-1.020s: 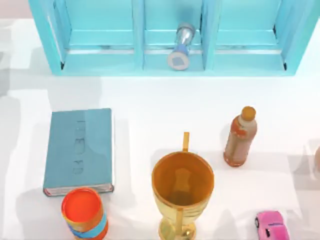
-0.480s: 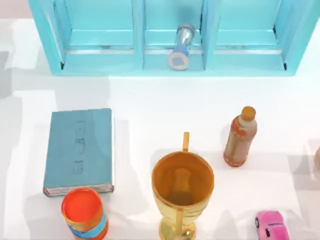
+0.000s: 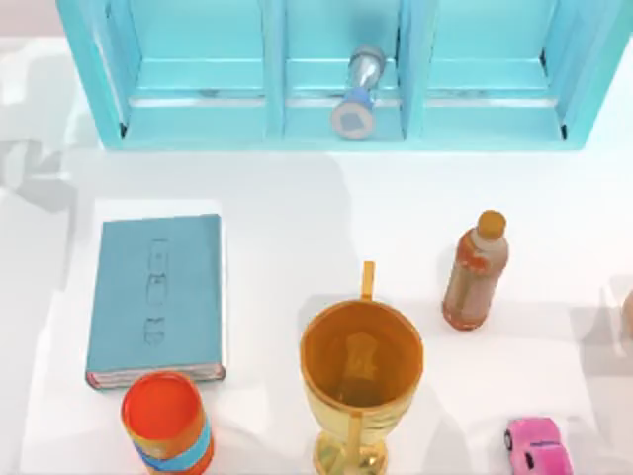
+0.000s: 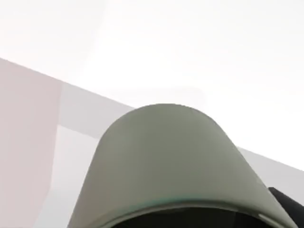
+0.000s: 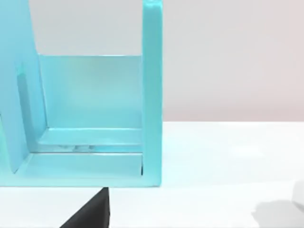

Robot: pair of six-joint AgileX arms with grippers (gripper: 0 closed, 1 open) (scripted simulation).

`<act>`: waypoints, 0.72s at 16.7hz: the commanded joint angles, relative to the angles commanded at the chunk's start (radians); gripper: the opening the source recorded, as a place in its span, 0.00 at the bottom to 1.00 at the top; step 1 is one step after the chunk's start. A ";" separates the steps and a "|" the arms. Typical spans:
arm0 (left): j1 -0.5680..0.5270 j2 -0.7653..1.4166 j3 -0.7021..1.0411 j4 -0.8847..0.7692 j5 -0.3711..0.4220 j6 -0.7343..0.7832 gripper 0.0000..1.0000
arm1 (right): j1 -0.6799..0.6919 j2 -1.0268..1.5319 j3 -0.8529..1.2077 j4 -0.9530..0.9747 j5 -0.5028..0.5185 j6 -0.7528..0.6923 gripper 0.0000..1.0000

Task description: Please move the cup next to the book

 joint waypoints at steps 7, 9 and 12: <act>-0.125 -0.462 -0.629 0.004 0.290 -0.851 0.00 | 0.000 0.000 0.000 0.000 0.000 0.000 1.00; -0.159 -0.598 -0.800 0.010 0.374 -1.060 0.00 | 0.000 0.000 0.000 0.000 0.000 0.000 1.00; -0.202 -0.788 -1.004 0.029 0.485 -1.299 0.00 | 0.000 0.000 0.000 0.000 0.000 0.000 1.00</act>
